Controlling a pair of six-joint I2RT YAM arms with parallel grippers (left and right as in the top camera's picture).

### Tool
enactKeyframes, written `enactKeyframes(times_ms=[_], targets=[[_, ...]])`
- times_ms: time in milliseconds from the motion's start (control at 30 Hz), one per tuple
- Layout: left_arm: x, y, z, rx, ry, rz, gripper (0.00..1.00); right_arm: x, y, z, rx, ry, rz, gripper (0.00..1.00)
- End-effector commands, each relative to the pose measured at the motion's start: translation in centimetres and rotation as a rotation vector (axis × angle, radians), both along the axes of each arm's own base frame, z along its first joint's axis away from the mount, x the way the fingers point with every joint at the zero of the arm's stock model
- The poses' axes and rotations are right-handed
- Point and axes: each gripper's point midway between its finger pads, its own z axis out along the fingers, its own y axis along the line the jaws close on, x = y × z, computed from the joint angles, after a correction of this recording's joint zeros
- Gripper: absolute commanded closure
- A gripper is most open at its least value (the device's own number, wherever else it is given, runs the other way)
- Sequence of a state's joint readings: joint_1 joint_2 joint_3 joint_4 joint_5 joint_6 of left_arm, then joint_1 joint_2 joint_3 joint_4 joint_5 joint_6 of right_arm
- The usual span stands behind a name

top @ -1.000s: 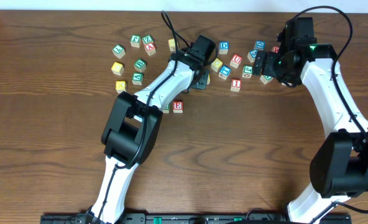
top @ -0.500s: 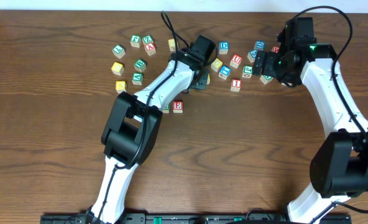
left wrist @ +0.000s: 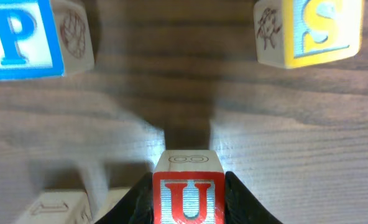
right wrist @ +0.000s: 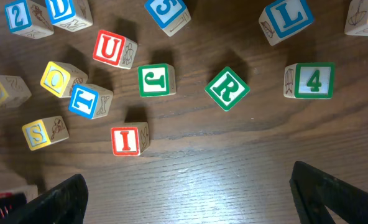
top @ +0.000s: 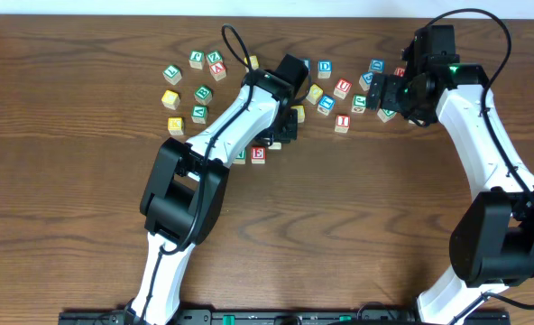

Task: Spell out NEURIPS
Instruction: 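Carry the red U block and lower it right of the red E block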

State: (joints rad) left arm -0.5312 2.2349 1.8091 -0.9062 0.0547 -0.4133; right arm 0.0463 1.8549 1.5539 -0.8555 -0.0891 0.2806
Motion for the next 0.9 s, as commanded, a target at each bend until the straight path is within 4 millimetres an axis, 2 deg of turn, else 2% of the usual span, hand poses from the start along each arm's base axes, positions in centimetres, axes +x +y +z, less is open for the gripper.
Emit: enactKeyframes(times_ms=[0, 167, 567, 867], targets=[[-0.8, -0.1, 1.5, -0.035, 0.026, 0.069, 0.7, -0.1, -0.4, -0.6, -0.011, 0.015, -0.005, 0.01], [-1.7, 0.1, 1.4, -0.016, 0.059, 0.08, 0.7, -0.1, -0.4, -0.6, -0.011, 0.014, -0.004, 0.01], [-3.3, -2.0, 1.4, -0.009, 0.065, 0.02, 0.7, -0.1, -0.4, -0.6, -0.011, 0.015, -0.004, 0.01], [-3.5, -0.8, 0.5, 0.051, 0.058, 0.022, 0.7, -0.1, -0.4, -0.7, -0.011, 0.016, -0.004, 0.01]])
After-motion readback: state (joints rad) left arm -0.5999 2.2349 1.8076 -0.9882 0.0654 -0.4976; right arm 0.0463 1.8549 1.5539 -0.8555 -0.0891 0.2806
